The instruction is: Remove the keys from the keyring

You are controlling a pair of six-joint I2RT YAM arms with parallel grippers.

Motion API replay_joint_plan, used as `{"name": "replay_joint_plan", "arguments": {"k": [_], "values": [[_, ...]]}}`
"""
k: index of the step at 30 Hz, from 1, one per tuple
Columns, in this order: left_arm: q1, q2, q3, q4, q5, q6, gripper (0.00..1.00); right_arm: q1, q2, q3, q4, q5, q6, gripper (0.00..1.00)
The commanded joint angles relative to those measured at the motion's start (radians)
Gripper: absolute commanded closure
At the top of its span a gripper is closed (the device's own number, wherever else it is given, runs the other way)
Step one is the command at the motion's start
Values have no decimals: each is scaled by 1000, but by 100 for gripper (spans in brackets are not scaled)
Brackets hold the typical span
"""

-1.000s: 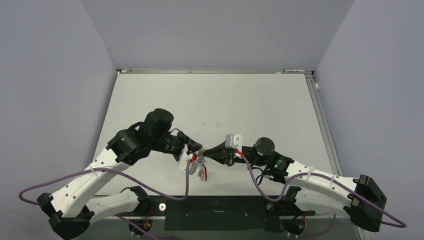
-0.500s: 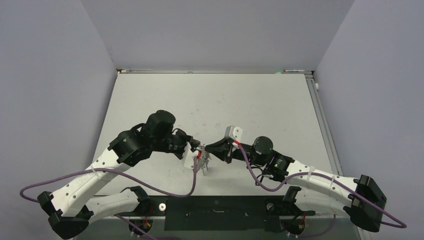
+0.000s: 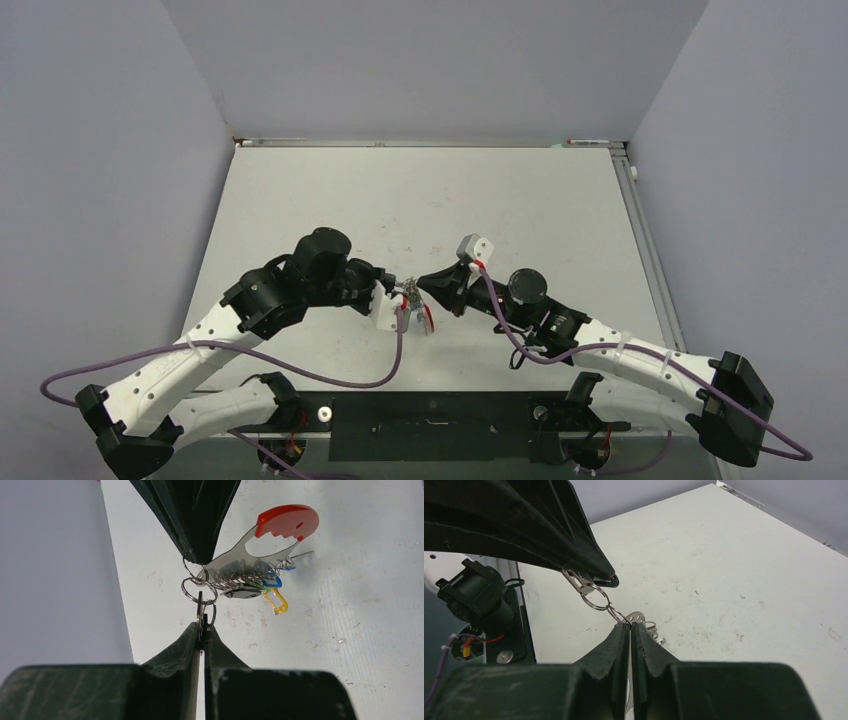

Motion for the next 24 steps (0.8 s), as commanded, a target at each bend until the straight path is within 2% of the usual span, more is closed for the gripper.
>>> {"name": "replay_joint_plan", "arguments": {"k": [1, 11, 19, 24], "values": [[-5, -21, -11, 54, -35, -66, 100, -21, -35, 22, 70, 91, 17, 95], [-6, 5, -61, 136, -66, -270, 100, -41, -56, 12, 147, 126, 107, 95], [-5, 67, -49, 209, -89, -479, 100, -42, -53, -14, 278, 81, 177, 95], [3, 66, -21, 255, -112, -485, 100, -42, -60, -35, 246, 63, 136, 95]]}}
